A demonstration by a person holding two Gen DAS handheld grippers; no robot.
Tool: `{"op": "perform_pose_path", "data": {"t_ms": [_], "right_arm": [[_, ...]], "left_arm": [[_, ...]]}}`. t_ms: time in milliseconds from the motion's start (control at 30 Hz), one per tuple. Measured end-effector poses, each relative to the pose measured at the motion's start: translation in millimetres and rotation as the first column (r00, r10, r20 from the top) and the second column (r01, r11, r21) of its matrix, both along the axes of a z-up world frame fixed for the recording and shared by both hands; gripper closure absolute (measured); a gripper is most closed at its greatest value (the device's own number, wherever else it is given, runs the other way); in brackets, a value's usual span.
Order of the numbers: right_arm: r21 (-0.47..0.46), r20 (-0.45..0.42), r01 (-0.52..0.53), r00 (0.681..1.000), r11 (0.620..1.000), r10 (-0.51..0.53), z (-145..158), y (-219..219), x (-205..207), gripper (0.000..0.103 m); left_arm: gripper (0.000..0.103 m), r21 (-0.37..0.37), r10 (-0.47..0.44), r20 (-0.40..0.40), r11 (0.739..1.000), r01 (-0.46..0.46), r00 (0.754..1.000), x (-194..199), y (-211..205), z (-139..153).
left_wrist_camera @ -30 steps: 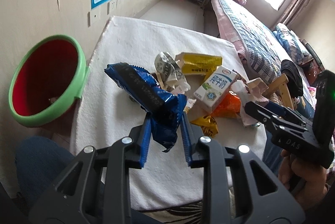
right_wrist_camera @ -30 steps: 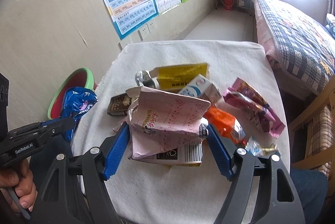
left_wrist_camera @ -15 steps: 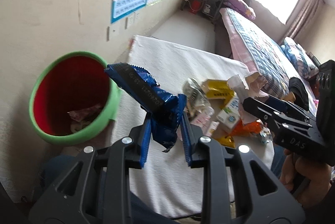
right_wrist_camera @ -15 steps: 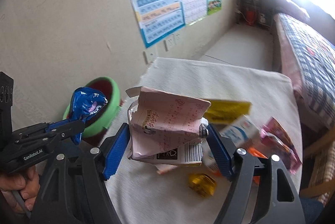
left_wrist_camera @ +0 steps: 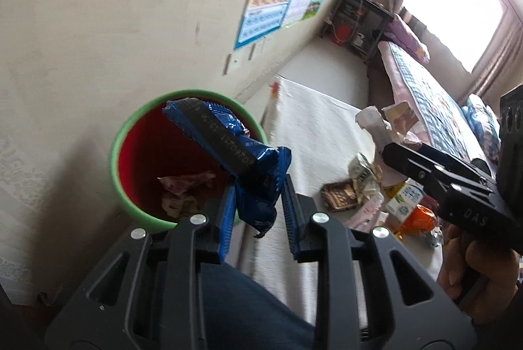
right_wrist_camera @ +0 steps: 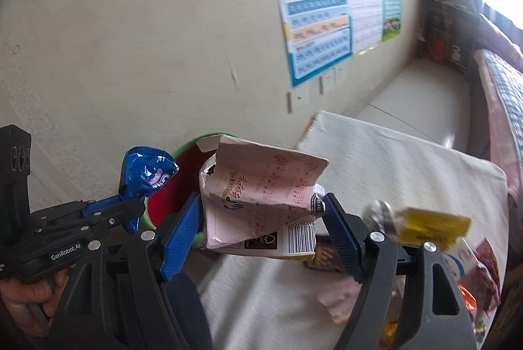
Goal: Collect trash
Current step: 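Carry both items over the green bucket and open both tools to drop them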
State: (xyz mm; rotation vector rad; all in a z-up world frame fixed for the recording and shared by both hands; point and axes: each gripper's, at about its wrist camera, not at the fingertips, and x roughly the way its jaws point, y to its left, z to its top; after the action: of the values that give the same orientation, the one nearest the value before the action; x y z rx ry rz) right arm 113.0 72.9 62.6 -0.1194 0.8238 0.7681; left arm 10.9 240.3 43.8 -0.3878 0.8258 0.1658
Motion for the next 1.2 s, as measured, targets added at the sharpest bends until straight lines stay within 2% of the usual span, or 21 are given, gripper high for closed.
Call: {"op": "perform_pose_path", "data": {"t_ms": [300, 500, 900, 1200], "right_arm": [[-0.025, 0.010, -0.078, 0.997, 0.997, 0.078, -7, 58, 2, 0.031], [-0.046, 0.001, -0.108, 0.994, 0.993, 0.108, -17, 88, 6, 0.031], [-0.101, -0.017, -0.162, 0.987, 0.982, 0.161, -39, 138, 16, 0.031], [-0.118, -0.037, -0.190, 0.982, 0.975, 0.187, -51, 157, 22, 0.029]], "left_arm": [[0.077, -0.100, 0.030, 0.016, 0.995, -0.029, 0.999, -11, 46, -2], [0.077, -0.133, 0.042, 0.027, 0.990, -0.038, 0.999, -11, 68, -3], [0.077, -0.144, 0.051, 0.035, 0.989, -0.045, 0.998, 7, 97, 1], [0.075, -0.184, 0.066, 0.035, 0.981, -0.059, 0.997, 19, 114, -6]]}}
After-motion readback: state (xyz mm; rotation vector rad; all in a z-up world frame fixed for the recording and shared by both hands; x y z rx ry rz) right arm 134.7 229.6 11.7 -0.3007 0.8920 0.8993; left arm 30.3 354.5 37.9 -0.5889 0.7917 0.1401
